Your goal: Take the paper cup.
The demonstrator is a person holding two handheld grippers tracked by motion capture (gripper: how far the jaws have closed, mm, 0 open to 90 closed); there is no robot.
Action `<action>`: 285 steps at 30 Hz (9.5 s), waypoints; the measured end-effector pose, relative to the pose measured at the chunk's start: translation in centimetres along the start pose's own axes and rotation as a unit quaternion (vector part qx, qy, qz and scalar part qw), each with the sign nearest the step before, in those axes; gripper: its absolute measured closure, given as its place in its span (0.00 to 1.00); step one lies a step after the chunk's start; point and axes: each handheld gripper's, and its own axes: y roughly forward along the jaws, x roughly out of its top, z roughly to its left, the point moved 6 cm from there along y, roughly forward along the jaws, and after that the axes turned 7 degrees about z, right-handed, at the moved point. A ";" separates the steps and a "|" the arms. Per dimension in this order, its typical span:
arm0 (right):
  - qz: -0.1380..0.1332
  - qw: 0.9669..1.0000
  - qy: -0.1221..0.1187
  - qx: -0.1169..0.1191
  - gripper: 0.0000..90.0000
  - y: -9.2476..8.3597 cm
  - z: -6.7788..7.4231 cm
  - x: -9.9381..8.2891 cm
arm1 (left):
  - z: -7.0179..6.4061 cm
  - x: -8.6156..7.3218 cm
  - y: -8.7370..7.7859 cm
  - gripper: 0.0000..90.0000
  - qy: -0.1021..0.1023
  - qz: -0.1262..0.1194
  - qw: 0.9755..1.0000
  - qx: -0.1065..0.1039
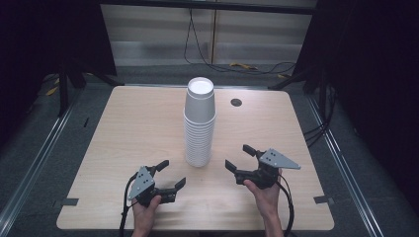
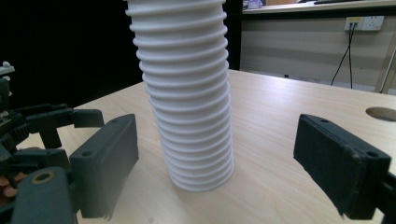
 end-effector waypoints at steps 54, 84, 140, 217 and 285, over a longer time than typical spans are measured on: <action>0.044 0.988 -0.088 0.116 0.17 3.4 1.8 14.2 | 0.1 0.0 -0.1 0.18 0.007 -0.005 1.000 -0.001; 0.163 0.968 -0.124 0.146 0.15 7.4 2.1 18.8 | 0.1 0.0 -0.2 0.18 0.000 -0.013 1.000 -0.001; 0.129 0.971 -0.132 0.153 0.22 7.0 2.8 22.1 | 0.1 0.0 -0.3 0.18 0.006 -0.013 1.000 -0.004; -0.004 0.989 -0.026 0.144 0.23 -3.1 -1.0 15.9 | 0.2 0.0 0.2 0.19 -0.011 0.009 1.000 -0.017; 0.098 0.961 -0.005 0.259 0.23 2.7 4.2 1.3 | -4.4 4.1 2.1 0.17 0.063 0.032 0.981 -0.183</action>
